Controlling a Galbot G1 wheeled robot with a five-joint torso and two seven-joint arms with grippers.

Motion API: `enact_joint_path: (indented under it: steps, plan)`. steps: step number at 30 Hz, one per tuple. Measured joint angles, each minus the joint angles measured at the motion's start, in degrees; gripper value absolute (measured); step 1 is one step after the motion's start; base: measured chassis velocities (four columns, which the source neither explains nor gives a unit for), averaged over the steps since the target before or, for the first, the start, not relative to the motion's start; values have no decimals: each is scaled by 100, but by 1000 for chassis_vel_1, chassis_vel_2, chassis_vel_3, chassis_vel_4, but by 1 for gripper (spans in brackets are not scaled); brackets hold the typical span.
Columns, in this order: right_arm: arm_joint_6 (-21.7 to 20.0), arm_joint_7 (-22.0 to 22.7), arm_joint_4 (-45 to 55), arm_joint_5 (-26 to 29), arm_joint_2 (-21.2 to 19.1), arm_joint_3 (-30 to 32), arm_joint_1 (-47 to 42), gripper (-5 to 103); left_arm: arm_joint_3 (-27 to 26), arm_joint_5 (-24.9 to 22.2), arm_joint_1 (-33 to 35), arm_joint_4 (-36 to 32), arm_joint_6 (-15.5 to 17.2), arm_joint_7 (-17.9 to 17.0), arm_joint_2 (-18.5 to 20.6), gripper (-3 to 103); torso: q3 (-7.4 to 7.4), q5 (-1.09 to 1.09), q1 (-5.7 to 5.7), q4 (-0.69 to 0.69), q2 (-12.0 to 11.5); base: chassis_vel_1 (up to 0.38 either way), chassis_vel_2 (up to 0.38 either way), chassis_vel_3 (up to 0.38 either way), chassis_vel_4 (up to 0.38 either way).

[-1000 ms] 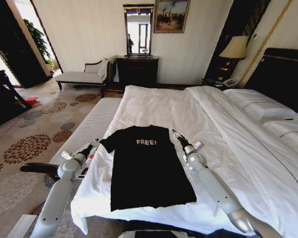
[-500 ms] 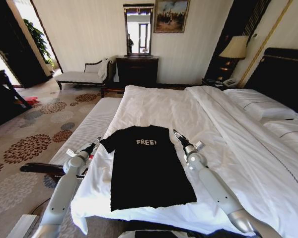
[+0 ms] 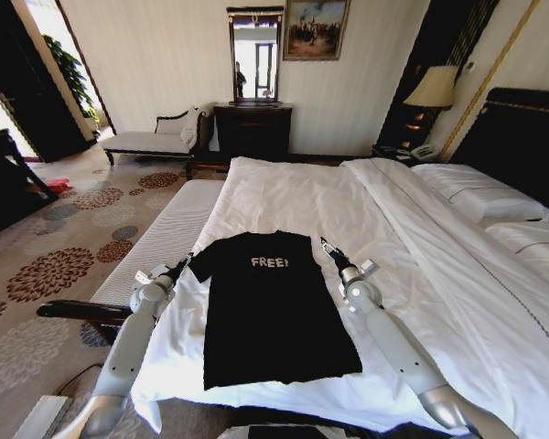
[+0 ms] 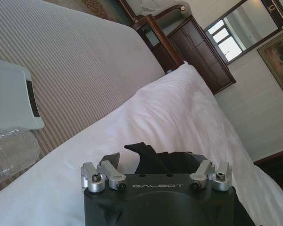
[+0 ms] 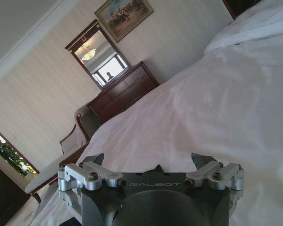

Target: Fold the clothes on the bed.

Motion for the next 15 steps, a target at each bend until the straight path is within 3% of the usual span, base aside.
enact_joint_path:
  steps: [1,4,5,9,11,14,15]
  plan:
    - [0,0,-7,0,-1,2,1,100,3,4,-7,6,-2,3,-2,79,0,0,0,0,0,0,0,0,0]
    - [1,-3,-47,0,-1,4,19,100,23,65,-25,50,-25,34,-4,62,0,0,0,0,0,0,0,0,0]
    - [1,-3,-47,0,-1,4,19,100,23,65,-25,50,-25,34,-4,62,0,0,0,0,0,0,0,0,0]
    - [2,-6,-86,-7,40,-16,53,100,35,228,-29,91,-87,102,-2,41,0,0,0,0,0,0,0,0,0]
    - [2,-6,-94,-12,48,-21,59,100,35,236,-21,91,-90,111,-2,41,0,0,0,0,0,0,0,0,0]
    - [2,-6,-117,-27,63,-35,71,100,18,249,-1,63,-100,120,-4,25,0,0,0,1,0,0,0,0,0]
    - [2,-6,-117,-27,63,-35,71,100,18,249,-1,63,-100,120,-4,25,0,0,0,1,0,0,0,0,0]
